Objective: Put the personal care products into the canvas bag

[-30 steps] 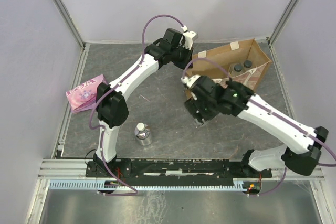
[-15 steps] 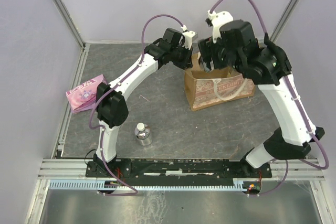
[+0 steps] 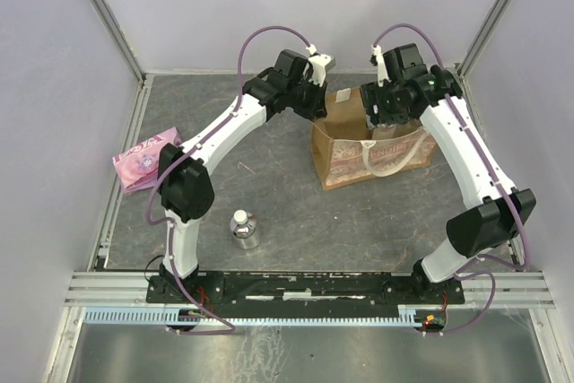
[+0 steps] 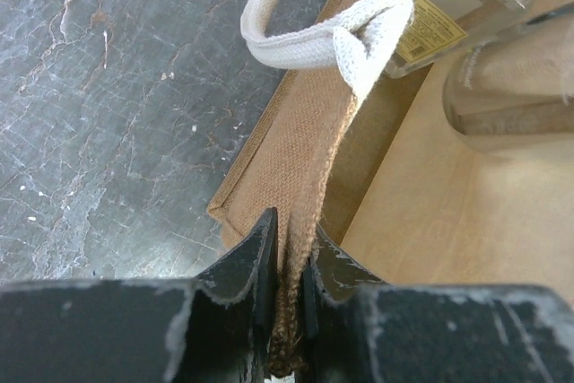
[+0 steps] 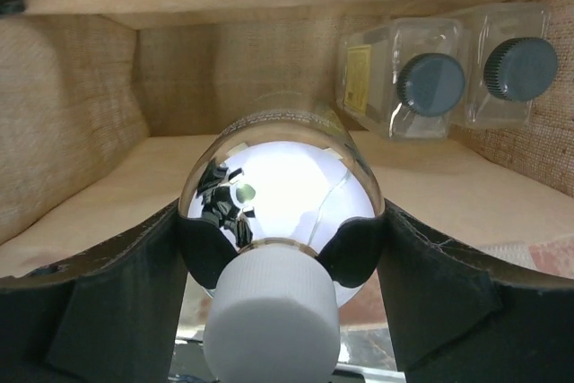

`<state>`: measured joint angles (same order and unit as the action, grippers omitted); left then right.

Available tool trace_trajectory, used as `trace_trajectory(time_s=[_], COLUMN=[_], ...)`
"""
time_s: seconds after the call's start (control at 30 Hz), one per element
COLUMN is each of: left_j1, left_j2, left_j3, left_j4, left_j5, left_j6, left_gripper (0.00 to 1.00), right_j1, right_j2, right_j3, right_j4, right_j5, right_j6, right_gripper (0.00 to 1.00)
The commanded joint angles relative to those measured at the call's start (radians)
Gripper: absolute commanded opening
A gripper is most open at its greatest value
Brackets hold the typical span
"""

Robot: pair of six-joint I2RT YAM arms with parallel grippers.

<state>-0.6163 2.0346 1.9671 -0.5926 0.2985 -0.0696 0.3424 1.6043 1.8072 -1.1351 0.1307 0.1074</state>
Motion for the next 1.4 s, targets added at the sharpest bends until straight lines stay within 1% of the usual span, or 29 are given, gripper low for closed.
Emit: trace_trajectory(time_s=[0.0,0.3,0.5,0.87,1.17,1.33,1.37], left_j1=[0.014,0.015,0.015,0.015,0.015,0.016,0.017], left_j2=[-0.078,-0.061,-0.065,-0.075,-0.066,-0.051,-0.05], left_j3=[0.011,0.038,0.033,0.043,0.054,0.075,0.078], left_j4=[0.04,0.037,0.035,0.04,0.036,0.024,0.025], left_j5=[0.02,0.028,0.024,0.017,0.008,0.01,0.01], left_j6=[0.015,-0.002,-0.01,-0.019,-0.017,-0.017,-0.017], left_gripper=[0.19,0.19,0.19,0.19,0.19,0.19,0.19], right_j1=[-0.057,-0.078,-0.077,-0.079,-0.124,-0.131,-0.131], right_j2=[-0.065,0.011,0.102,0.216,0.261,0.272,0.272], right_j3=[-0.024,-0.086,-0.062,-0.037,-0.067,-0.091,-0.098], right_j4=[0.205,0.26,0.276,0.219,0.17,0.174,0.18], right_j5=[-0.098,-0.211,-0.281,-0.159,-0.1,-0.109,-0.119], right_j6=[0.001,0.018,0.048,0.002,-0.007,-0.029,-0.028], right_gripper=[0.21,0.21,0.19,0.16,0.16,0.17,0.19])
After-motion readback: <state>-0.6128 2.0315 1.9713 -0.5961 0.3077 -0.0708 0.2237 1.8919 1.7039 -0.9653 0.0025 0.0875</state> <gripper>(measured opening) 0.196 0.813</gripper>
